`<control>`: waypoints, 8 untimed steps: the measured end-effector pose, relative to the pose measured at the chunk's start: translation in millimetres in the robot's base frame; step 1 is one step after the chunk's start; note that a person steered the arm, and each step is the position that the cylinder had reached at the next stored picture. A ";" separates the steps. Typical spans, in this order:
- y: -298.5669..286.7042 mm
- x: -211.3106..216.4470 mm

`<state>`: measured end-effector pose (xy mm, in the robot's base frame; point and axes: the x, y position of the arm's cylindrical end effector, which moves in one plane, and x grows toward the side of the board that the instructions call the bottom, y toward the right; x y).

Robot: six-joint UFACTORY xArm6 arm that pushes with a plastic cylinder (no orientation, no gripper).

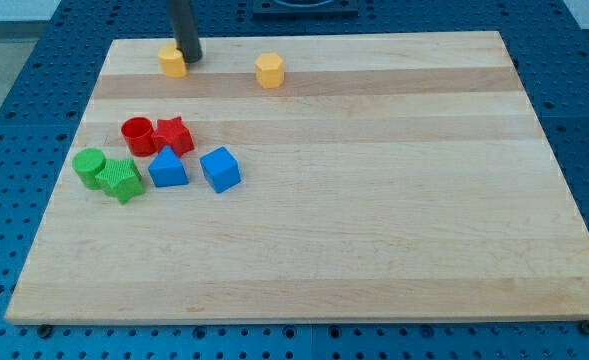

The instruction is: Move the yellow hexagon to the right side of the yellow heart

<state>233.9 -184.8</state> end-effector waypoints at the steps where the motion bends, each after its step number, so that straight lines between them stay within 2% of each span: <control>1: -49.1 0.9; 2: -40.6 -3.7; 4: 68.6 -28.9; 6: 70.9 -29.5; 8: 127.9 -29.6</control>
<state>204.3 -56.8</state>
